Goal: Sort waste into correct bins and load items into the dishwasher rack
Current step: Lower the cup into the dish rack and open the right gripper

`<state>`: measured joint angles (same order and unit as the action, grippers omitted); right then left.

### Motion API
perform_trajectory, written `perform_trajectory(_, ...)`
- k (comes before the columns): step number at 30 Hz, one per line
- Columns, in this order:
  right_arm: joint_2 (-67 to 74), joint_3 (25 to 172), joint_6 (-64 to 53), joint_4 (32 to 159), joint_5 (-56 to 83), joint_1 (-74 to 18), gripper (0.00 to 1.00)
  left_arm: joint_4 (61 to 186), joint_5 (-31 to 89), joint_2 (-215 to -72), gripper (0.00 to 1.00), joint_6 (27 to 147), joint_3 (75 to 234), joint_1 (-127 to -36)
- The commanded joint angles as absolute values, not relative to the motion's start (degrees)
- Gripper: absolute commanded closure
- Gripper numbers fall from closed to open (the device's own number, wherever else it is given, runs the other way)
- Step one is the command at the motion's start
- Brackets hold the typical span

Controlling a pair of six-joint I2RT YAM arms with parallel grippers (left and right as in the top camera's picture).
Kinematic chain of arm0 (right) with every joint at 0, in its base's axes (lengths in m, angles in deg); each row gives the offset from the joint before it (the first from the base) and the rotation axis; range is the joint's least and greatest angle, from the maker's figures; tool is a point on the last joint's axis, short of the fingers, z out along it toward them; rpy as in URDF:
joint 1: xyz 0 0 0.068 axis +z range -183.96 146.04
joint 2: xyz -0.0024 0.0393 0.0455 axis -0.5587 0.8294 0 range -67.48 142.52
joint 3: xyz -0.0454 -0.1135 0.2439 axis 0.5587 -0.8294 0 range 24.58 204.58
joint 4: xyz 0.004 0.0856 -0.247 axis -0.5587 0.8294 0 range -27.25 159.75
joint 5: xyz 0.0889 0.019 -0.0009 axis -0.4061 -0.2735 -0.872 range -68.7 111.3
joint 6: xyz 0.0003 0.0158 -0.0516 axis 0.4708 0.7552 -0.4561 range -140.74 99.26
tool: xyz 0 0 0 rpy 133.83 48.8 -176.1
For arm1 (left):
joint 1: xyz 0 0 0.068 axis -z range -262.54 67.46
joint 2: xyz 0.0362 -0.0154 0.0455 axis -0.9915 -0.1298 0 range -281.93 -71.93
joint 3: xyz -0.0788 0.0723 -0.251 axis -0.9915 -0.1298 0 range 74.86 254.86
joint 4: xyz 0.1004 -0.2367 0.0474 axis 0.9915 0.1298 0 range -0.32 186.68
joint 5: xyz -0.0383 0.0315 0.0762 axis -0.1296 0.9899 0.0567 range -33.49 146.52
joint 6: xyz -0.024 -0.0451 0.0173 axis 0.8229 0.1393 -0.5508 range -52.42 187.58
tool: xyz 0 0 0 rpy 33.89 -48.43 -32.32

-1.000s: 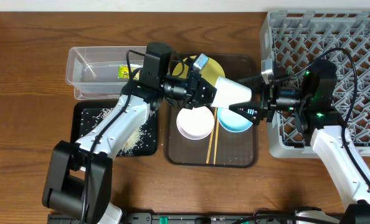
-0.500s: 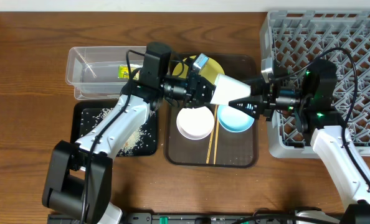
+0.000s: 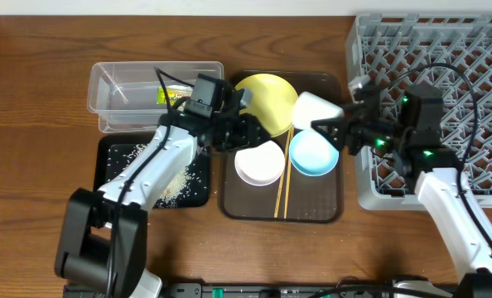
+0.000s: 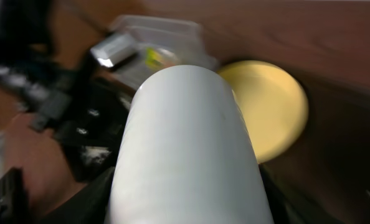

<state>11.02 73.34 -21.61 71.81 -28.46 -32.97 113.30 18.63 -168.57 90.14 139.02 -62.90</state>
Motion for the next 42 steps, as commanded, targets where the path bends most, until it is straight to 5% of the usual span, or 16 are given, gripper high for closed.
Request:
perform_trajectory(1,7.26,75.11,-20.78,75.55,-22.38,-36.38,0.55,116.75,31.61,-161.51,0.6,81.75,139.26,-65.53)
perform_trajectory(15,2.71,93.16,-19.42,114.76,15.11,-43.15,0.71,127.35,44.13,-142.84,0.5,81.55,139.26,-73.26)
perform_trajectory(35,18.3,93.9,-18.59,119.37,22.12,-49.58,0.76,128.03,44.11,-145.29,0.5,81.77,139.19,-73.22)
perform_trajectory(38,21.03,93.9,-18.59,119.02,22.12,-49.58,0.69,128.03,44.11,-145.29,0.5,81.77,139.19,-73.22)
perform_trajectory(42,23.74,93.9,-18.61,117.95,19.19,-49.58,0.48,128.03,44.11,-145.29,0.5,81.79,139.19,-73.22)
